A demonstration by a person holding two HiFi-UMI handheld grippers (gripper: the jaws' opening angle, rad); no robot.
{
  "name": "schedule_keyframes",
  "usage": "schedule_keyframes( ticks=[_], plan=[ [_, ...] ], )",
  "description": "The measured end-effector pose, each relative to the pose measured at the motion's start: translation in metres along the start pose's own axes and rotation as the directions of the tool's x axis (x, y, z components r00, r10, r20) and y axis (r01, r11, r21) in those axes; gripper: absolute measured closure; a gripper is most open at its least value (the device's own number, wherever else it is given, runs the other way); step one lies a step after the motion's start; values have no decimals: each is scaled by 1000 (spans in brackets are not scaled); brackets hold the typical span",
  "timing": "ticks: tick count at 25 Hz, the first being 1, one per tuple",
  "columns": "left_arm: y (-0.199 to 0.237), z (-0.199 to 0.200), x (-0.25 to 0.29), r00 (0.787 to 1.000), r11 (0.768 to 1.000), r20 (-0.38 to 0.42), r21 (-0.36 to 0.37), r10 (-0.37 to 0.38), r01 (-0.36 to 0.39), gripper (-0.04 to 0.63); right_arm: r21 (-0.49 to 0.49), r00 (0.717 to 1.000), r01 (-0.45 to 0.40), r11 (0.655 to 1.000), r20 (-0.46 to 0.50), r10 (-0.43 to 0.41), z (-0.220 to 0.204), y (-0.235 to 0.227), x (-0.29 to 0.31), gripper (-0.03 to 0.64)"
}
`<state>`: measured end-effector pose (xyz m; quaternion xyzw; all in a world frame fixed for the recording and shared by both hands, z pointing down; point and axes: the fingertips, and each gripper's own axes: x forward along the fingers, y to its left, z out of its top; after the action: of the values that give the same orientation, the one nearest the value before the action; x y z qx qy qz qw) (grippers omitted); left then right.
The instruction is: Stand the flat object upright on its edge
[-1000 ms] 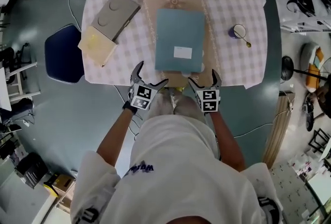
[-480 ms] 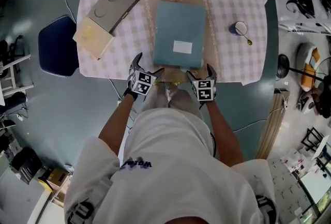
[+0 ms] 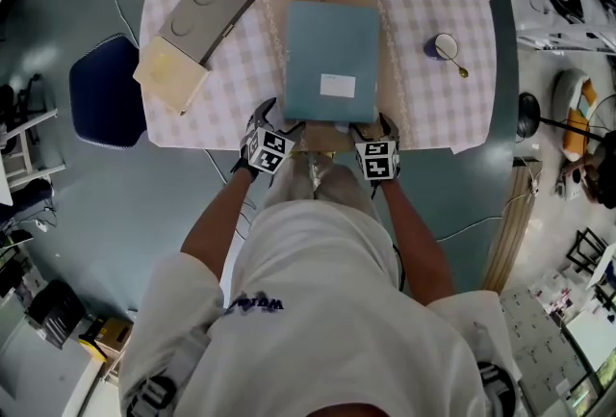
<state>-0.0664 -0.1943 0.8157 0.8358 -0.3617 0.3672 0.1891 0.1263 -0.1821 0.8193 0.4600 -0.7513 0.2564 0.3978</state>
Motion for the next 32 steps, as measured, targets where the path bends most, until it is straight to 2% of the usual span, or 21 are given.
schedule_keyframes(
  ticks=[5, 9, 11, 13, 25, 32],
  plan=[
    [-5, 0, 1, 1000, 1000, 2, 7, -8, 8, 229, -24, 1000, 6, 1000, -8, -6, 0, 1, 1, 310],
    [-5, -4, 1, 1000, 1000, -7, 21, 1, -1, 319, -11, 1000, 9, 1000, -14, -9, 1, 1, 2, 339],
    [-5, -8, 0, 1000, 999, -12, 42, 11, -11, 357, -23, 1000, 6, 1000, -15, -7, 1, 4, 3, 390],
    [-6, -8, 0, 1000, 999, -8, 47, 16, -16, 365, -29, 1000, 10, 1000, -14, -11, 0, 6, 2, 416],
    [-5, -1, -7, 1000, 999, 1, 31, 14, -14, 379, -24, 1000, 10, 1000, -13, -10, 6, 5, -6, 430],
    [2, 32, -35, 996, 999, 81, 10, 37, -38, 383, -2, 996, -3, 1000, 88, 3, 37, 5, -34, 434]
  ],
)
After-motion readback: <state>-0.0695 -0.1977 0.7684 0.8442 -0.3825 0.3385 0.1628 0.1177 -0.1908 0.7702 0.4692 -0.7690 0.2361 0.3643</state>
